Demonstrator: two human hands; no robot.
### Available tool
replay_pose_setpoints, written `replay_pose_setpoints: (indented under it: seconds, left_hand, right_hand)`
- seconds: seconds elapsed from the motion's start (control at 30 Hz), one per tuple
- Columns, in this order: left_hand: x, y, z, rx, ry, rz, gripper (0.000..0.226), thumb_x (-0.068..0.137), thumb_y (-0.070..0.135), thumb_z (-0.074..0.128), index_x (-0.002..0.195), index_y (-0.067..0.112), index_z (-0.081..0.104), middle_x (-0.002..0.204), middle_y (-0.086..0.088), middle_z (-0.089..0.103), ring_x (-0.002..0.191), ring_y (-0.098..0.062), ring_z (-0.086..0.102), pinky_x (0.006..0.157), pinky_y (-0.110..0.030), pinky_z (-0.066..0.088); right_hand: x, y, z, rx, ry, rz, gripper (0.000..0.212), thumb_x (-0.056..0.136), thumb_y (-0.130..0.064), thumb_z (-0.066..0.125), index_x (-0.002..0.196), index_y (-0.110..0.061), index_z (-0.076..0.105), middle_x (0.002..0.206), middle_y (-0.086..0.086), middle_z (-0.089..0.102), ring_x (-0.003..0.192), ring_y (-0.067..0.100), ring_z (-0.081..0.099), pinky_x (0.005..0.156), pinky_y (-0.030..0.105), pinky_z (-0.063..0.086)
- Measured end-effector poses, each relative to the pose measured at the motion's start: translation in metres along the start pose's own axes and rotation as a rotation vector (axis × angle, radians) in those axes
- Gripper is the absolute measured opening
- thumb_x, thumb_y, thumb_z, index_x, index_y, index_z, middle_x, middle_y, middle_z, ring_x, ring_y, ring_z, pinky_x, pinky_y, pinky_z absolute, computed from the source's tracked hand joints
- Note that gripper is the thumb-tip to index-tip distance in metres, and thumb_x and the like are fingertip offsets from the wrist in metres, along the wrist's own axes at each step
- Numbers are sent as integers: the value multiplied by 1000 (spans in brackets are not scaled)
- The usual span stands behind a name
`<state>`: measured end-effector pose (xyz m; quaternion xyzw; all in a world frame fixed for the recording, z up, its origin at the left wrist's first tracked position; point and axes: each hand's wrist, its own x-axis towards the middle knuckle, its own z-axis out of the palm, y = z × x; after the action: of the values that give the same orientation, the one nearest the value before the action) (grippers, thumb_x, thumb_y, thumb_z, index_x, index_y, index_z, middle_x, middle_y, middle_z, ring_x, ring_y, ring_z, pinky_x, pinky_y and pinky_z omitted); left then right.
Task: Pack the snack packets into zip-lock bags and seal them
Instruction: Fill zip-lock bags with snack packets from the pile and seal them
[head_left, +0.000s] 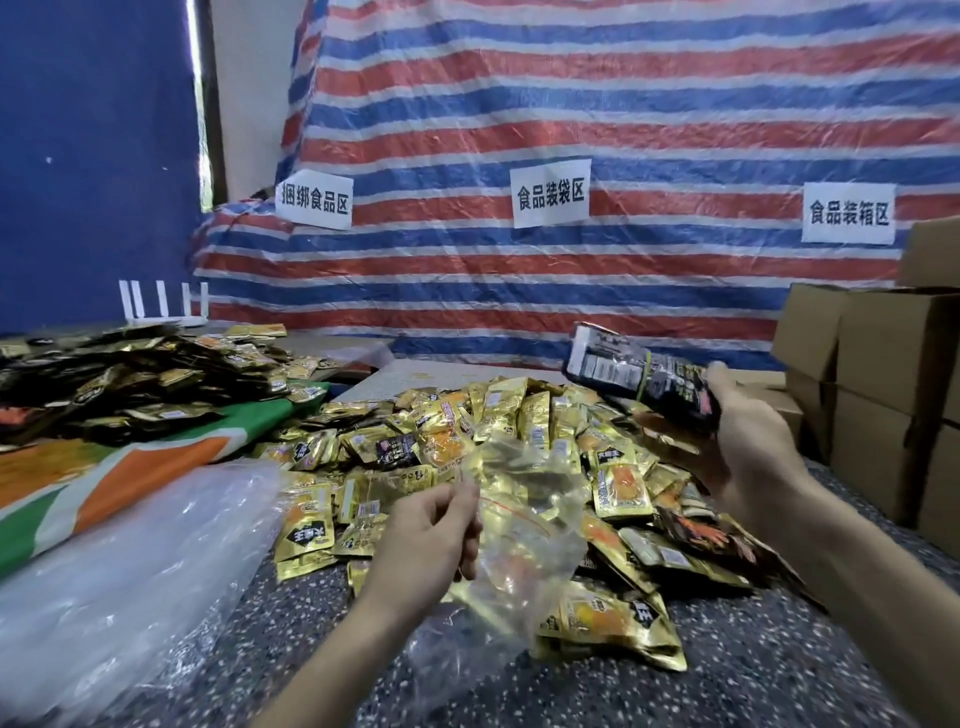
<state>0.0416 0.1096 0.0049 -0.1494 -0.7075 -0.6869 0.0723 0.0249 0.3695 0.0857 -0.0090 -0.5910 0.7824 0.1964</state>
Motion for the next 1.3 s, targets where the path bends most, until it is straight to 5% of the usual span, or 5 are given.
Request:
replay_pose_setpoints:
  seconds: [0.2,0.5,0.7,1.03,1.3]
  left_hand:
    - [-7,16,7,-89,-8,1,41,104,29,47,68,12,54,53,3,49,49,-11,47,46,-18,41]
    - [-16,37,11,-131,-120,50,40,97,36,48,63,16,53,51,9,49,48,-6,44,51,-16,35]
    - [-17,46,6,-98,-37,106,46,103,28,47,60,19,59,50,7,42,46,-7,36,44,-15,30]
    - [-18,45,0,-105,35,78,40,104,28,47,71,6,57,52,3,45,46,-9,39,43,-16,32]
    - [-20,45,-2,-88,5,70,39,103,29,48,74,6,59,52,5,48,47,-8,43,45,-15,36]
  right_hand:
    - [-22,-8,15,-568,-257,-49,51,102,-48,45,91,-6,71,91,11,77,87,28,73,66,47,62]
    - [-40,-1,44,-655,-463,141,64,75,-61,65,100,-2,65,86,15,77,73,29,75,57,36,58]
    - [-36,-36,49,-691,-531,-19,36,63,-16,84,94,-3,71,89,15,77,73,21,72,69,30,62]
    - [-42,12,25,-913,-438,-139,17,96,-24,62,107,-12,68,104,4,71,96,19,67,80,29,56]
    - [-61,85,-9,-1602,-733,140,80,79,-61,72,144,-30,38,146,3,42,137,27,35,117,49,26]
